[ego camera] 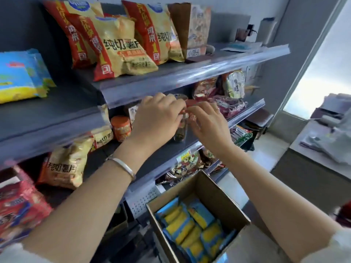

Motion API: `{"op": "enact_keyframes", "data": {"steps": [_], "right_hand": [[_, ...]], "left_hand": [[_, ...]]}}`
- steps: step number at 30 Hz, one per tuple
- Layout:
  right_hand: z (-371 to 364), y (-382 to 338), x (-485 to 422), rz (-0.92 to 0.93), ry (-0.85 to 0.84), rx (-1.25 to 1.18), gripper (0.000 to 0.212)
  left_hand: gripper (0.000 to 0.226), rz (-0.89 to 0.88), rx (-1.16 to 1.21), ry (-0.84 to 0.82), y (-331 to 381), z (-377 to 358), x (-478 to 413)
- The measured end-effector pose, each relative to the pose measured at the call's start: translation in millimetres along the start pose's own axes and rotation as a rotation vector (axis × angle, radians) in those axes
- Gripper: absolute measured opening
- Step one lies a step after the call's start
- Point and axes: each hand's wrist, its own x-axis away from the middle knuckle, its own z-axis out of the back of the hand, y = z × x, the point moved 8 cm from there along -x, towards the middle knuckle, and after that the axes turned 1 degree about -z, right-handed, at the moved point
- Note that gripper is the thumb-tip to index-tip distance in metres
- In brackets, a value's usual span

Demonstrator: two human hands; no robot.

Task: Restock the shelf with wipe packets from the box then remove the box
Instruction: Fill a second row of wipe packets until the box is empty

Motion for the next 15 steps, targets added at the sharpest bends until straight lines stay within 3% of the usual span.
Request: {"op": "enact_keyframes", "data": {"steps": [8,15], "right_hand": [[-74,87,157,-0.146,-0.472,0.020,0.023],[-148,107,283,-0.313,-1.047,-0.036,0.040]], "left_hand": [[0.018,0.122,0.114,-0.506,66,-161,86],[0.028,0.134,0.157,-0.987,90,-265,180]]}}
